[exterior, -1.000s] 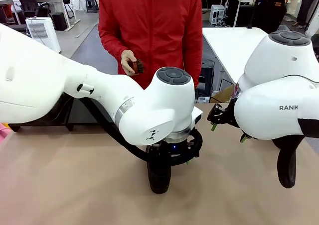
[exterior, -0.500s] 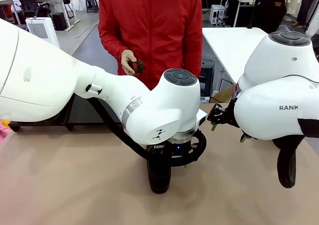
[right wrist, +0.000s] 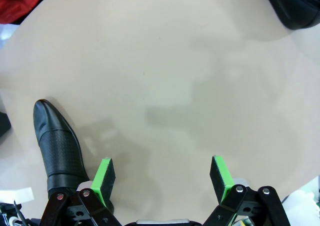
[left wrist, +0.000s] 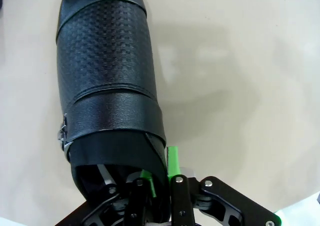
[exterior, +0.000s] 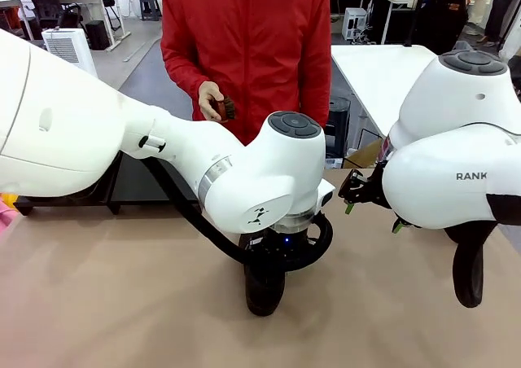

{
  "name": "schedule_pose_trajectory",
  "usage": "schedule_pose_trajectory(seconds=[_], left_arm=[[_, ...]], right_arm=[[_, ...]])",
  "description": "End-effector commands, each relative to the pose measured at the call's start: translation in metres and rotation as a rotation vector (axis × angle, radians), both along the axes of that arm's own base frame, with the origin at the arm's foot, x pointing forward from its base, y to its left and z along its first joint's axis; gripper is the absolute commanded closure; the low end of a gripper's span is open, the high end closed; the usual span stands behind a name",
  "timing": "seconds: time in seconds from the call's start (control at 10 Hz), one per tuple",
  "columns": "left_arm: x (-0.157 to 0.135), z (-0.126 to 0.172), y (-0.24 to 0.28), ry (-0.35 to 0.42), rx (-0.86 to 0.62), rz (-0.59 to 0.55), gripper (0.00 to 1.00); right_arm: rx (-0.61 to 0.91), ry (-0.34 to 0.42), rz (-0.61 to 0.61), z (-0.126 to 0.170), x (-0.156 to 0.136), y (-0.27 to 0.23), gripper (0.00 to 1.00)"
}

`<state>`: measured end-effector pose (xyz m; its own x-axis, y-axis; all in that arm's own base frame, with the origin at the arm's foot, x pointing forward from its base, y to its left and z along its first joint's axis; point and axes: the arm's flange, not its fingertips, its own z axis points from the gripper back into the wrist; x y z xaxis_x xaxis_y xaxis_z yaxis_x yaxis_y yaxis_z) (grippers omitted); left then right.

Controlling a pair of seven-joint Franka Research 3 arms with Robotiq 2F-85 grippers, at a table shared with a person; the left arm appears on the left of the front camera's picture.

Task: Organize the shoes by placing them on the stand.
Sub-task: Place the Shoe from the middle of the table onto the Shoes Stand.

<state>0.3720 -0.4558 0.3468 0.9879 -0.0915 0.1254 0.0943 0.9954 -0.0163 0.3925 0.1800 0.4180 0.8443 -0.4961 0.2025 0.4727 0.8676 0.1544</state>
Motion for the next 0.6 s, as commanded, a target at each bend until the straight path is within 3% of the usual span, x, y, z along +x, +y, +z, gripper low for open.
schedule_pose_trajectory(seconds=[0.0,0.2,0.3,0.4,0.5], left_arm=[[0.005,0.006,0.005,-0.02,0.006,-0.006,1.0],[0.006,0.007,0.01,-0.008,0.006,0.005,1.0],[-0.003,0.019,0.016,0.046,-0.043,-0.019,1.0],[-0.015,0.05,0.033,0.062,-0.138,-0.031,1.0],[-0.021,0.092,0.061,-0.03,-0.177,-0.042,1.0]], right_arm=[[0.018,-0.004,0.019,0.003,0.002,-0.002,0.0],[0.018,-0.004,0.019,0.003,0.002,-0.002,0.0],[0.018,-0.004,0.019,0.003,0.002,-0.002,0.0],[0.018,-0.004,0.019,0.003,0.002,-0.002,0.0],[0.018,-0.004,0.019,0.003,0.002,-0.002,0.0]])
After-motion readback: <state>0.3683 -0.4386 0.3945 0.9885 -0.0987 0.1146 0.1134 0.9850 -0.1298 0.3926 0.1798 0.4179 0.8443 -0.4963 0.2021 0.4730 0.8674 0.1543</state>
